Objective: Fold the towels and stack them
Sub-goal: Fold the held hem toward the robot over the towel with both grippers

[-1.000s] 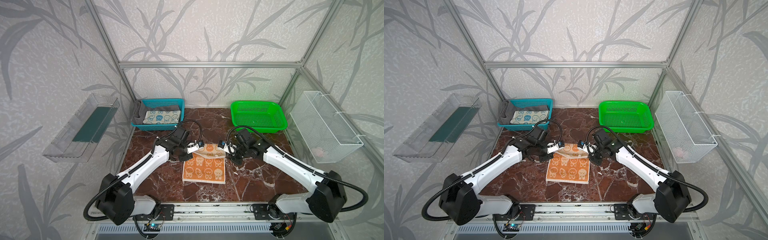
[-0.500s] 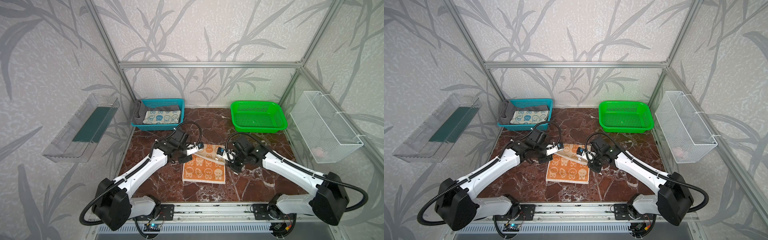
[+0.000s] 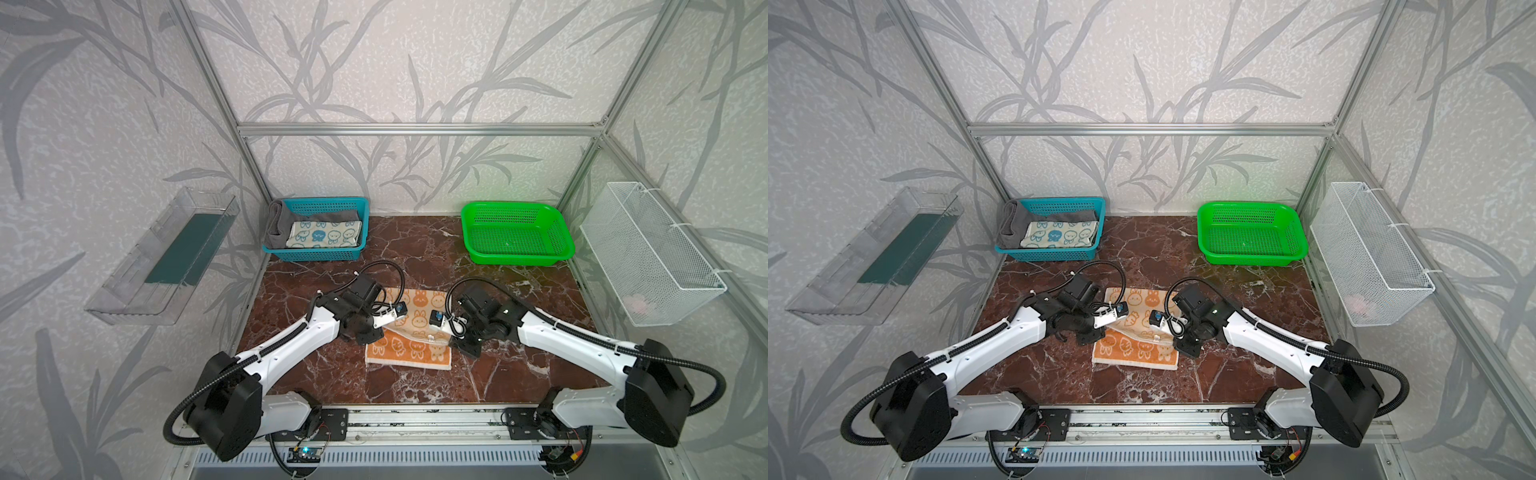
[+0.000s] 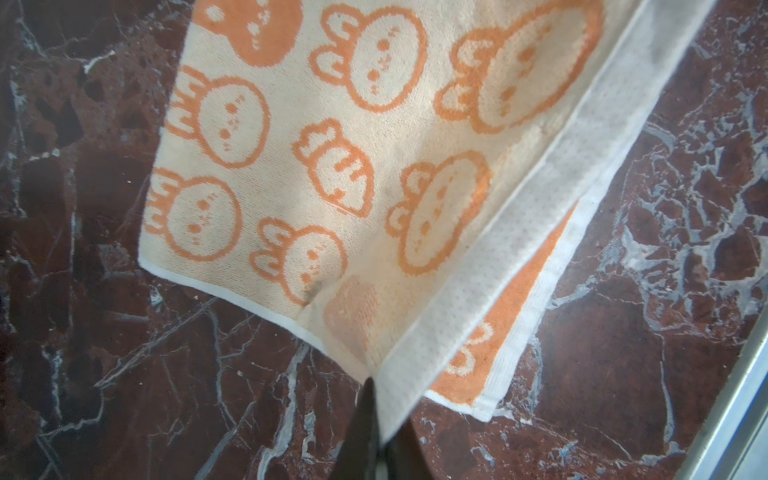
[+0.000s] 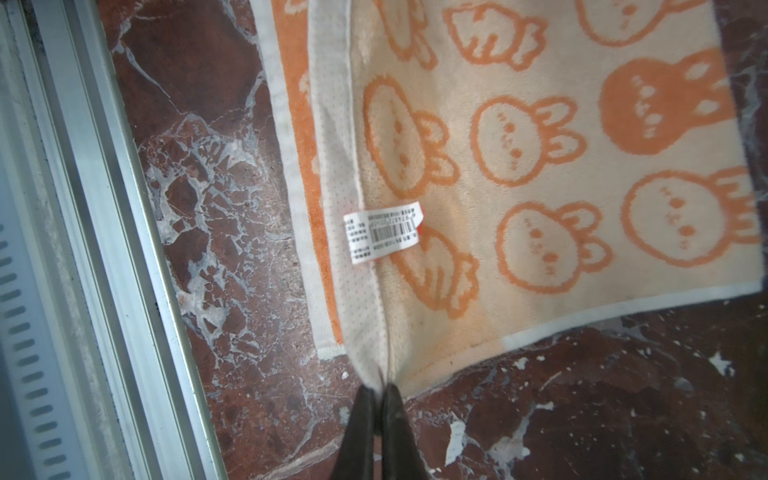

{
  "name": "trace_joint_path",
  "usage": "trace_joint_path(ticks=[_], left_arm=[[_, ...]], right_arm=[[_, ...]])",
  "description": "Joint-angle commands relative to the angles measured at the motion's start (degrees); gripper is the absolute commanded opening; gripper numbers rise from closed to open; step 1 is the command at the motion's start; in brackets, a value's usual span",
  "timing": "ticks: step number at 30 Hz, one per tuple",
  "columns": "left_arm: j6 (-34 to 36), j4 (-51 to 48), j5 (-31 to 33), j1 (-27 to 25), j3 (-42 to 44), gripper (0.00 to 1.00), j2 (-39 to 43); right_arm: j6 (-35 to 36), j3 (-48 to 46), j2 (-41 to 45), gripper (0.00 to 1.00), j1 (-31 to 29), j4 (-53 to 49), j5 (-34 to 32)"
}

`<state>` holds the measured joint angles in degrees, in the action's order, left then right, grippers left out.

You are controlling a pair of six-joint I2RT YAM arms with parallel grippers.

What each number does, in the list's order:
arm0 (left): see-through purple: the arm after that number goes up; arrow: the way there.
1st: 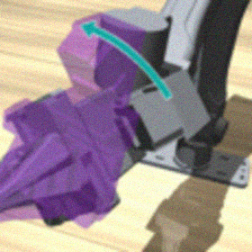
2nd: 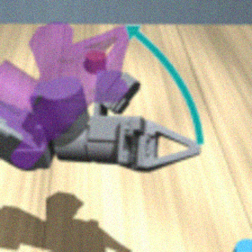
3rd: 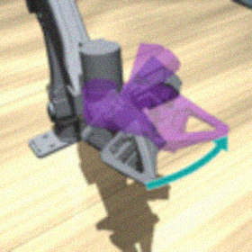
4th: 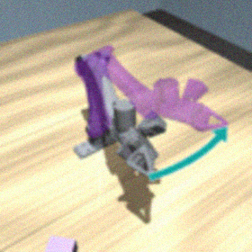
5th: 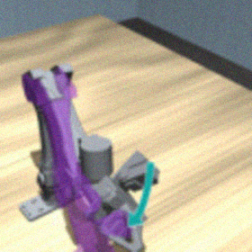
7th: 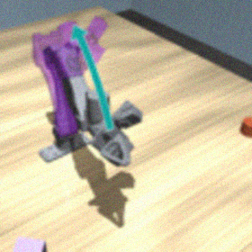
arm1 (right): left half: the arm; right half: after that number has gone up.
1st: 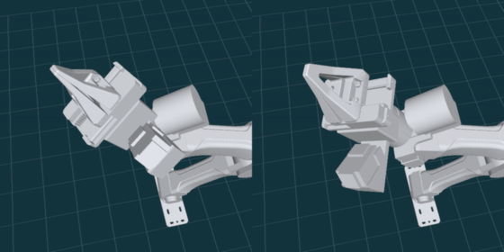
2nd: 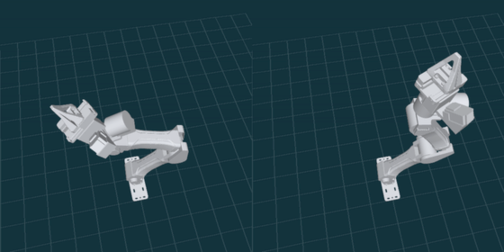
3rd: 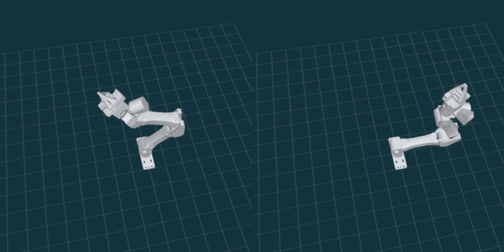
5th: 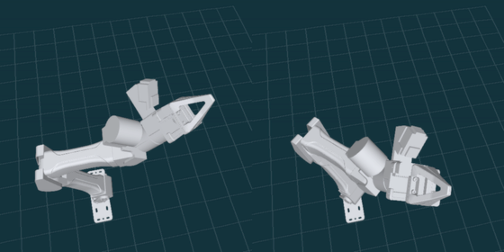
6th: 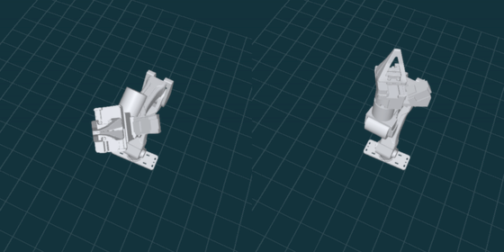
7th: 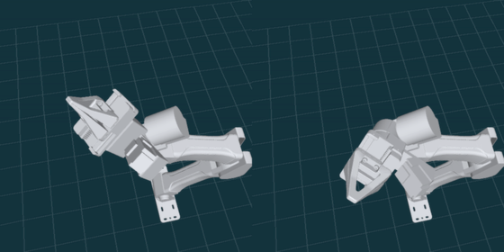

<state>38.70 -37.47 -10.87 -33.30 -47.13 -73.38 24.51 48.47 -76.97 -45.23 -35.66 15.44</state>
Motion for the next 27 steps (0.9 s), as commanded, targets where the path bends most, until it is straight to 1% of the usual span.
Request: trace_joint_path(ticks=[1,6,9,10,13,15,18,22,24,25,27], left_arm=[[-0.37,-0.6,-2.66,-0.36,0.44,0.09,-0.39],[-0.59,-2.65,-3.19,-0.5,0.29,0.15,-2.73],[-0.28,-4.29,-3.08,-0.62,0.11,0.18,-3.58],[-0.19,-4.72,-2.73,-0.62,0.19,0.21,-3.61],[0.11,-6.07,-1.28,-0.65,0.29,0.24,-3.38],[0.12,-7.37,-0.33,-0.7,-0.21,0.27,-3.49],[0.11,-9.11,1.04,-0.67,-1.2,0.31,-3.64],[0.62,-11.57,3.31,-0.64,-2.88,0.32,-3.36],[1.13,-12.87,4.99,-0.68,-3.44,0.35,-2.93],[1.26,-13.5,6.12,-0.57,-3.62,0.42,-2.55],[1.39,-14.63,8.07,-0.55,-3.66,0.45,-1.48]], right_arm=[[-1.01,-1.08,-1.43,0.02,-1.62,-0.46,-0.51],[0.3,-0.74,-4.02,0.1,-3.91,-1.7,-0.74],[1.21,-0.66,-5.11,0.17,-4.62,-2.09,-0.65],[1.53,-0.81,-5.28,0.19,-4.75,-2.19,-0.27],[2.59,-1.26,-5.13,0.26,-5.1,-2.72,0.5],[3.31,-1.66,-4.48,0.29,-5.21,-2.89,1.24],[4.21,-2.02,-3.11,0.31,-5.21,-3.4,1.74],[3.98,-2.32,-0.56,0.31,-5.21,-2.72,0.93],[2.5,-2.58,0.6,0.31,-5.13,-1.2,0.63],[1.61,-2.44,1.13,0.31,-5.05,-0.56,0.51],[-0.25,-2.33,1.79,0.31,-4.8,0.8,0.79]])
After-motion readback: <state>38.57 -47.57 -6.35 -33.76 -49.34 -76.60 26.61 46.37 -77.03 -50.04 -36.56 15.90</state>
